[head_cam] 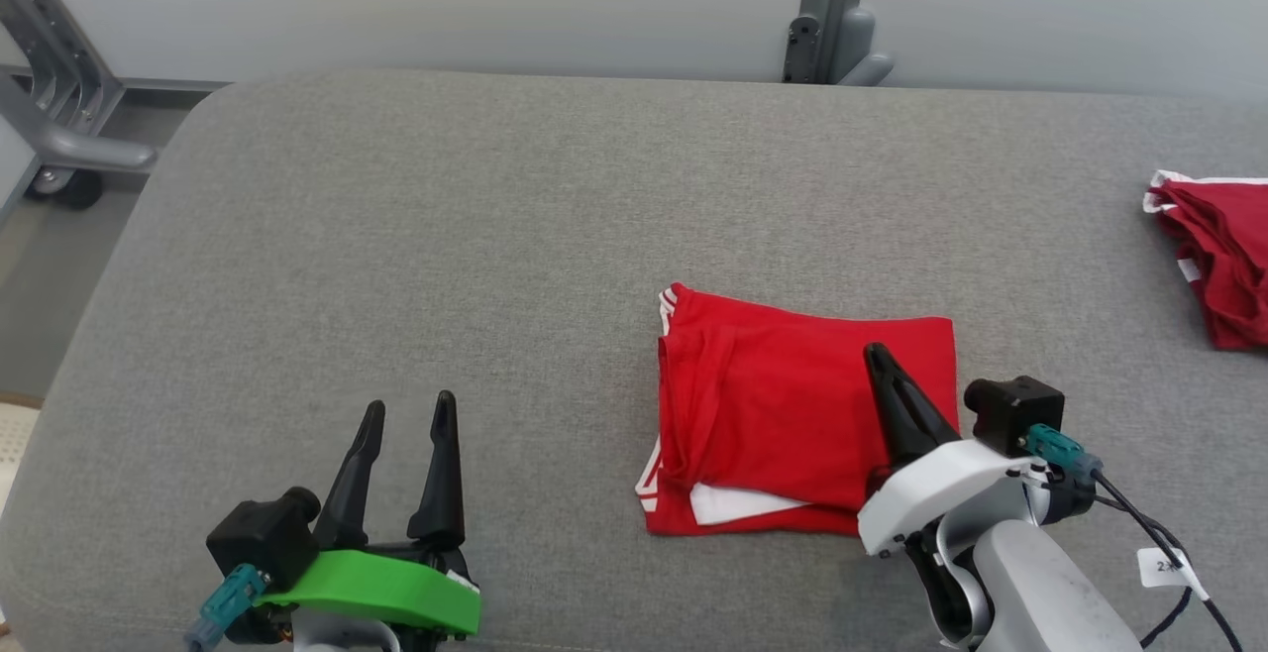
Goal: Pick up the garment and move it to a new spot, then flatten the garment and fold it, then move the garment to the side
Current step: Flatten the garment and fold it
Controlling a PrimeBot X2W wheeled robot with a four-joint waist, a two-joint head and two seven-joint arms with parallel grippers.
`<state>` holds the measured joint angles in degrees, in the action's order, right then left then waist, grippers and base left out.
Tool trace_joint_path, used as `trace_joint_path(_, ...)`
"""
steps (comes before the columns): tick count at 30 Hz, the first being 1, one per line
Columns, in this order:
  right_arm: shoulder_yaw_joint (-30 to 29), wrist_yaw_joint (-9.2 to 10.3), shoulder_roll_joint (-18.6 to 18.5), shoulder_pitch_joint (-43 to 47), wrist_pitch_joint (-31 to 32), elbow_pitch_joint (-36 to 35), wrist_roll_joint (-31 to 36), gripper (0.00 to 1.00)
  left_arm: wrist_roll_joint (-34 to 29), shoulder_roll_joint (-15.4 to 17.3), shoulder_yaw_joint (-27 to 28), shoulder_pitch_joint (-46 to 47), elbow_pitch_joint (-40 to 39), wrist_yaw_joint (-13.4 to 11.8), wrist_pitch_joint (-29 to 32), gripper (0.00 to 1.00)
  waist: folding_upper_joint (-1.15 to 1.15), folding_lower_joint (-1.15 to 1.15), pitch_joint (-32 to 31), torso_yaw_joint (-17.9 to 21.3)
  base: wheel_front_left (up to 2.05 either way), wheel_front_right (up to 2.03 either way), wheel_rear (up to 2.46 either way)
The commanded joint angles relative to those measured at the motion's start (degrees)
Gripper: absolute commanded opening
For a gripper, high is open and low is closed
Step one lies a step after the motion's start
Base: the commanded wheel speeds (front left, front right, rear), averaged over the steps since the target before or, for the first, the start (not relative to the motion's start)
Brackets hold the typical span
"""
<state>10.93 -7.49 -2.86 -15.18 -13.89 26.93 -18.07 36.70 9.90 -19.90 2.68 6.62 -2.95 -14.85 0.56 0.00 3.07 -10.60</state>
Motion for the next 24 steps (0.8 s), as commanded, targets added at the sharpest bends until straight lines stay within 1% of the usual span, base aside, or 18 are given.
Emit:
trace_joint_path(1,0.71,0.01,-0.11,-1.26,-0.2,1.42,-0.73,0.0,-0.1,0.0,-0.01,0.99,-0.1,0.07,-0.13,1.0,-0.56,0.0,1.36,-2.1,0.0,0.0,0.0)
trace_joint_path(10,6.35,0.01,-0.14,-8.98,-0.67,14.43,-6.6,0.0,-0.39,-0.88,-0.12,2.4,0.42,0.66,-0.25,1.0,-0.56,0.0,3.78,-7.33,0.0,0.0,0.0)
trace_joint_path(17,9.91,0.0,-0.15,-16.05,-0.98,24.03,-8.48,0.0,-0.81,-1.94,-0.03,3.36,0.96,1.38,-0.31,1.0,-0.56,0.0,5.39,-10.26,0.0,0.0,0.0)
trace_joint_path(24,11.78,0.01,-0.14,-19.82,-1.36,27.47,-8.84,0.0,-1.26,-2.64,0.43,3.33,1.43,1.78,-0.38,1.0,-0.56,0.0,5.91,-11.46,0.0,0.0,0.0)
